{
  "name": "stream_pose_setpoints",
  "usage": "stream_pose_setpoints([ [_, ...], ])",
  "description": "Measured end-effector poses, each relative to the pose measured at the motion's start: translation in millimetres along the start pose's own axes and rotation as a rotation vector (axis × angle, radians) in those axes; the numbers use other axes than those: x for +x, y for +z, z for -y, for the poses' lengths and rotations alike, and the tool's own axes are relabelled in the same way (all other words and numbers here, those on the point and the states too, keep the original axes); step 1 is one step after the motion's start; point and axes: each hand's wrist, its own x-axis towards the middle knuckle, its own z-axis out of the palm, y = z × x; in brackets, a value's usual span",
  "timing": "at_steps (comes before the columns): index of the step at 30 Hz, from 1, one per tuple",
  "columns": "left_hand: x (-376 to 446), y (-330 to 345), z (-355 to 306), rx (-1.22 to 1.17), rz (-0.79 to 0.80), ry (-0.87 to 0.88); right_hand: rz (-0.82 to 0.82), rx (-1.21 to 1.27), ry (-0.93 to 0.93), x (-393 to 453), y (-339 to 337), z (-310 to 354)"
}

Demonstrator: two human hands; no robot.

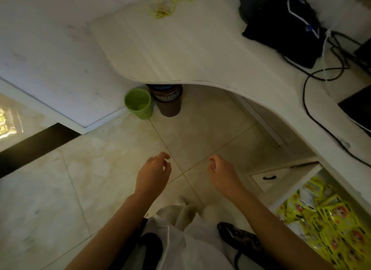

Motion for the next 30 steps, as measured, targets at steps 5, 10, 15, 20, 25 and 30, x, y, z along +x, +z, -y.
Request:
stream_pose_setpoints([
  [5,43,-28,24,0.003,-0.036,-0.023,-0.01,-0.038,-0.053,46,-3,47],
  [10,96,-48,31,0.007,-0.077,-0.031,-0.045,-0.053,-0.111,99,-17,85],
  [15,165,-60,21,0.007,-0.111,-0.046,-0.03,-0.072,-0.154,161,-41,117],
  [20,234,-71,-3,-0.004,-0.14,-0.064,-0.037,-0.12,-0.224,227,-72,146],
  [25,295,-89,-18,-0.038,-0.15,-0.061,-0.038,-0.175,-0.269,286,-108,175],
  [30,354,-107,-23,-0.026,-0.131,-0.056,-0.042,-0.187,-0.298,338,-134,199],
])
